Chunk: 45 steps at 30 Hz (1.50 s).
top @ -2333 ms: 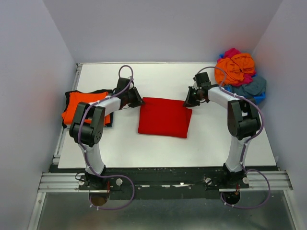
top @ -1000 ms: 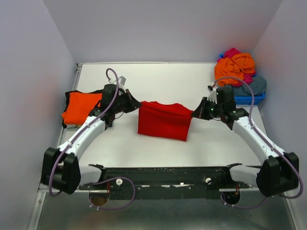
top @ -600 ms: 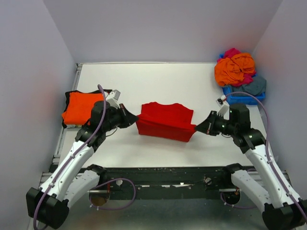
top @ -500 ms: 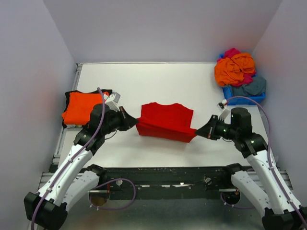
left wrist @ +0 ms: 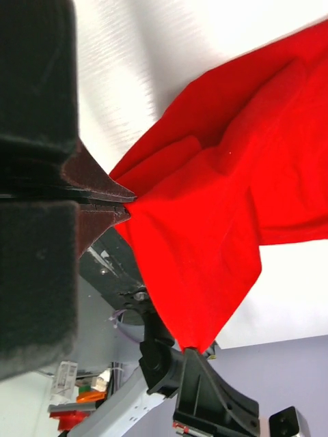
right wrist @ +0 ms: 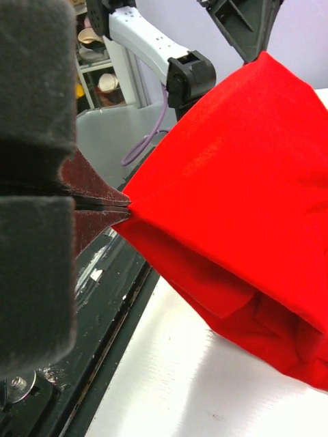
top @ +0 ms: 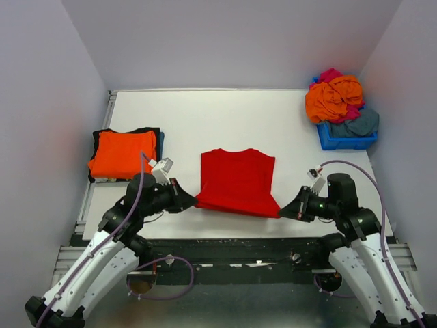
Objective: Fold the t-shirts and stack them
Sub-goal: Fold the long partially folded tshirt into a neat square
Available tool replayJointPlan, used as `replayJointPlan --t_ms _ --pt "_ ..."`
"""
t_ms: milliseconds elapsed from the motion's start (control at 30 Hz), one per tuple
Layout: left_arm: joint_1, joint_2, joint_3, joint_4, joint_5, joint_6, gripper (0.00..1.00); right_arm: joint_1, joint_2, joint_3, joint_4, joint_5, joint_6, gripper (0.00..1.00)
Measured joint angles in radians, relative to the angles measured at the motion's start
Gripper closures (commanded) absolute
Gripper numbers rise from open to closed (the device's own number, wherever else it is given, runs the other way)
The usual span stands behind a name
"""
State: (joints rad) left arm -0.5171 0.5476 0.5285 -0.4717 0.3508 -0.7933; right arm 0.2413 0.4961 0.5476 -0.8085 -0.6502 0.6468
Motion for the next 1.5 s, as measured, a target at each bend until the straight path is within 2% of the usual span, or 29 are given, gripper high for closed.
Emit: replayJointPlan --t_ms 300,700,1233,1500 --pt "-0.029 -0.054 -0.026 -0.042 -0.003 -0.051 1.0 0.0 0.041 0.021 -0.008 0.012 -0.002 0.99" --pt "-0.029 0.117 0.088 0.015 -0.148 -0.049 1.0 0.0 0.298 0.159 0.061 0.144 -0.027 0.99" --pt "-0.008 0.444 0.172 0.241 -0.385 -0.042 1.0 -0.02 0.763 0.339 0.271 0.212 -0.074 0.99" --pt "0.062 0.771 0.247 0.479 -0.411 -0.037 1.0 -0.083 0.98 0.437 0.347 0.203 -0.087 0.99"
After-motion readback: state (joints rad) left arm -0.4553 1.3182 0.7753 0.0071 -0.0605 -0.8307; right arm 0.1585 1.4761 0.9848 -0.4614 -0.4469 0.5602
